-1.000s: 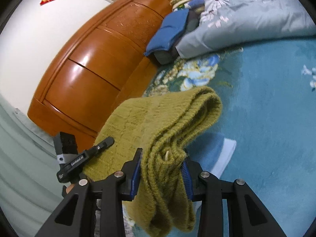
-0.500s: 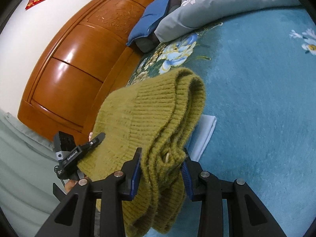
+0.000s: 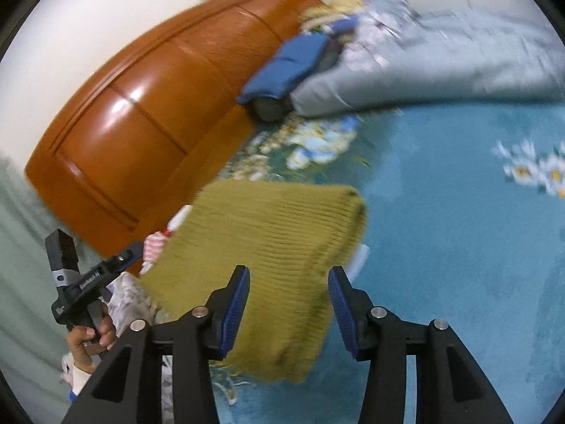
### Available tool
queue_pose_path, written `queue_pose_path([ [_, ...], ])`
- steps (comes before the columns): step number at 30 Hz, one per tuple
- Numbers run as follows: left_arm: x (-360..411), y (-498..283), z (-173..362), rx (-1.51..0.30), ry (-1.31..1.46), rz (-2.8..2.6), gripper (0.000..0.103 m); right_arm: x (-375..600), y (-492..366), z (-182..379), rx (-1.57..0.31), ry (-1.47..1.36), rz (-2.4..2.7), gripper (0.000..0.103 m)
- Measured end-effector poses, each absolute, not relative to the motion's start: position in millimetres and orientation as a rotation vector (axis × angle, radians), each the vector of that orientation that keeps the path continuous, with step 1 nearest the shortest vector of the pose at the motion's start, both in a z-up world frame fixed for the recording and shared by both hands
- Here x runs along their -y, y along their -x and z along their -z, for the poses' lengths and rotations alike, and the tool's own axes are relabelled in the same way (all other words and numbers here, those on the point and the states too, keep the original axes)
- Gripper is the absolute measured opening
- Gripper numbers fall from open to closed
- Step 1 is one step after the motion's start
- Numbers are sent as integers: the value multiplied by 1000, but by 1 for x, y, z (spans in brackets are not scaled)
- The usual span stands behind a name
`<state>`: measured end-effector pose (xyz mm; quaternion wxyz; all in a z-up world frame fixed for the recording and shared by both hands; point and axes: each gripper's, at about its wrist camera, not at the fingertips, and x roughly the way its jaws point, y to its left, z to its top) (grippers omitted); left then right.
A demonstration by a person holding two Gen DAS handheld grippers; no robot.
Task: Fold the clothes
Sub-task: 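Lower the folded sweater onto the blue clothes stack and open both grippers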
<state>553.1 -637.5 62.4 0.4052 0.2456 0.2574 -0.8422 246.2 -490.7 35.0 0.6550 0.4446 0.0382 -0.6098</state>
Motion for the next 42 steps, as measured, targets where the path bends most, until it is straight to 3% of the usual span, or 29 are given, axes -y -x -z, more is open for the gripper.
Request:
queue_pose_path([
  [6, 614, -532, -46, -579, -720, 2133, 55, 492, -294, -40, -193, -938, 1329, 51],
  [17, 624, -529, 1, -657, -785, 2066, 55, 502, -314, 3, -274, -974, 1297, 51],
  [26, 605, -530, -17, -597, -728, 2057, 55, 480, -315, -21, -276, -904, 1317, 52],
  [33, 572, -525, -27, -543, -745, 2049, 56, 457, -323, -30, -288, -885, 1327, 60],
  [36, 555, -525, -26, -524, -723, 2030, 68, 445, -327, -27, -303, -875, 1332, 73],
  [42, 531, -520, -12, -508, -698, 2022, 69, 422, -330, -6, -345, -904, 1326, 83],
])
